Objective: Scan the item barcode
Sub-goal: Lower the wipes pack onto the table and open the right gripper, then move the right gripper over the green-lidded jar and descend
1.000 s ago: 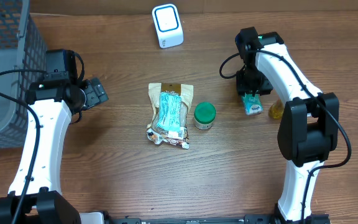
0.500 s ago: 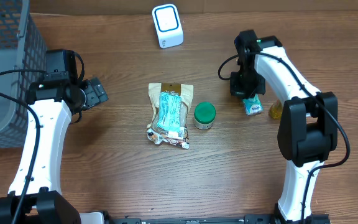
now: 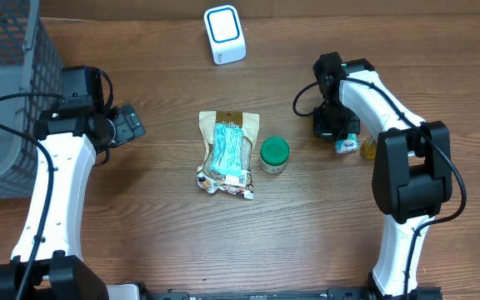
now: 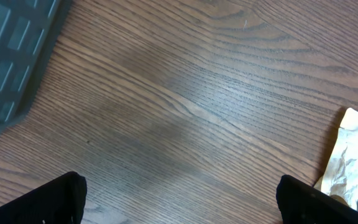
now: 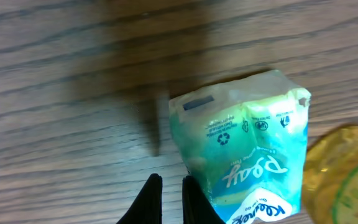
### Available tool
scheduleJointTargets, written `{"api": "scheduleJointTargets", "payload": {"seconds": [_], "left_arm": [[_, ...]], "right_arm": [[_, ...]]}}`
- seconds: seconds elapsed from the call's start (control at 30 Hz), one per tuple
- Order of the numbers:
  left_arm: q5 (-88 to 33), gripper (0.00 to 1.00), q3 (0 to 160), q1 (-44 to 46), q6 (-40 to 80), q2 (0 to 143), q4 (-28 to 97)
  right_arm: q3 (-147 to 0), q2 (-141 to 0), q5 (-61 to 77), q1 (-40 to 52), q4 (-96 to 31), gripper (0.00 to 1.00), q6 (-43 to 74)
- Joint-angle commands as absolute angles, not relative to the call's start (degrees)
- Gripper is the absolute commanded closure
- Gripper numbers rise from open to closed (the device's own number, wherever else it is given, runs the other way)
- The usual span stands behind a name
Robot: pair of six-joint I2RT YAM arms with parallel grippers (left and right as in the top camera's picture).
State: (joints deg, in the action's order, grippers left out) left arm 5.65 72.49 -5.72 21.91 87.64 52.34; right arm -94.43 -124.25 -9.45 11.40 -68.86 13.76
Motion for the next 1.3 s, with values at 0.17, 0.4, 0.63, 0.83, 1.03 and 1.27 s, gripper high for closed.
{"api": "scheduleJointTargets", "payload": {"seconds": [0.17,0.4,0.63,0.83,1.03,1.27], "left_arm": [[6.13,0.01,73.01,-5.56,21.19,87.00,52.27],[6.13,0.00,73.01,-5.56,21.19,86.98,52.27],[6.15,0.00,73.01,-5.56,21.21,86.98,52.25],[6.13,0.01,73.01,-5.56,21.21,86.98,52.27],[6.13,0.00,73.01,-5.56,21.21,87.00,52.25],[6.15,0.00,73.01,-5.56,21.19,87.00,52.27]], "right_arm": [[-94.24,-123.52,-12.95,11.51,-69.06,0.84,18.02],[-103.57,-122.74,1.63,11.62,-74.11,0.88,16.29],[-112.60,-117.91,8.45,14.96,-78.46,0.76,16.29],[-112.51,-115.79,7.60,21.45,-80.14,0.55,16.53],[-110.96,-115.83,0.78,26.94,-80.09,0.00,21.45],[-110.96,-115.83,-6.44,30.26,-80.05,0.00,27.79]]}}
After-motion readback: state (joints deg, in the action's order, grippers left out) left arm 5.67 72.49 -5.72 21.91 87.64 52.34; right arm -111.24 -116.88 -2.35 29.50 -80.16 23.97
